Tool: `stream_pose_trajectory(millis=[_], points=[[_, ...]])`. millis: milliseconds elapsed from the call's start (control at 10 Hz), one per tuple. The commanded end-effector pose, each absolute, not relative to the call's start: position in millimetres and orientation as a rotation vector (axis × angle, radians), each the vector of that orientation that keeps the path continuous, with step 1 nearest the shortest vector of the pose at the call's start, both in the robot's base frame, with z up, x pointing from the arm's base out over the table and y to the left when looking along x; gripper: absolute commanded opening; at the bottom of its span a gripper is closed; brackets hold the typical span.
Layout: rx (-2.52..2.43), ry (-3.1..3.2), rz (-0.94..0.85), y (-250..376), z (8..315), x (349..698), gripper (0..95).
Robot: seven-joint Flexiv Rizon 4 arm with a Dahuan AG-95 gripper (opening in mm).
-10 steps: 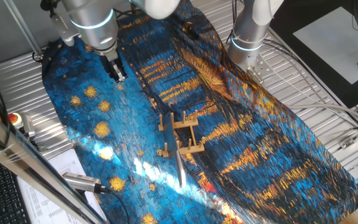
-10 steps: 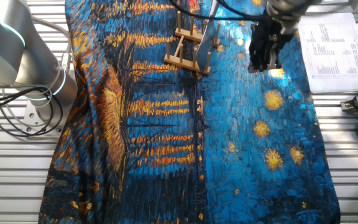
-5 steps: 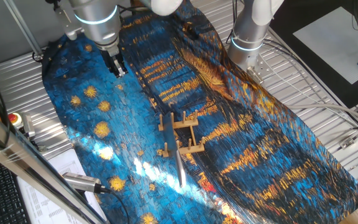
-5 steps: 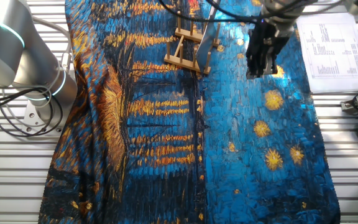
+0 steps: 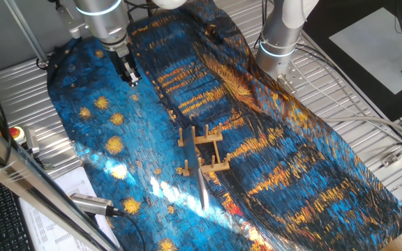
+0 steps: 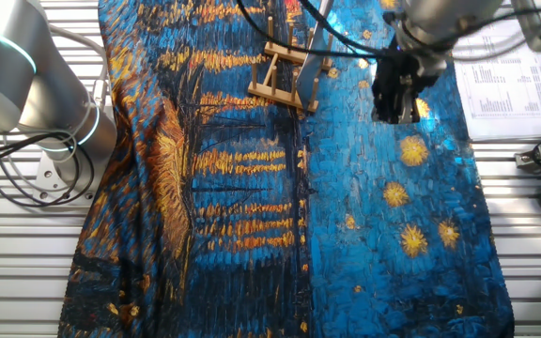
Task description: Put the knife on the knife rack
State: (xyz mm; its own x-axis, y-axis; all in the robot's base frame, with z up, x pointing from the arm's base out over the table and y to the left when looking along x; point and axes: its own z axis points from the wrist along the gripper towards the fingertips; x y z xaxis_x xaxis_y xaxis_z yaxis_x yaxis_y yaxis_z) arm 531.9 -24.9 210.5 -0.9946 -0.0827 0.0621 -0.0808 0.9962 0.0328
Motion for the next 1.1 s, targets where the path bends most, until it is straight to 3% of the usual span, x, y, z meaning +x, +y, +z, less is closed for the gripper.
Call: stream_pose_trajectory(millis=[100,1100], points=[[-0.01,-3.076,0.026,-30,212,528,0.0],[-0.04,-3.104,-0.067,-47,210,514,0.0]])
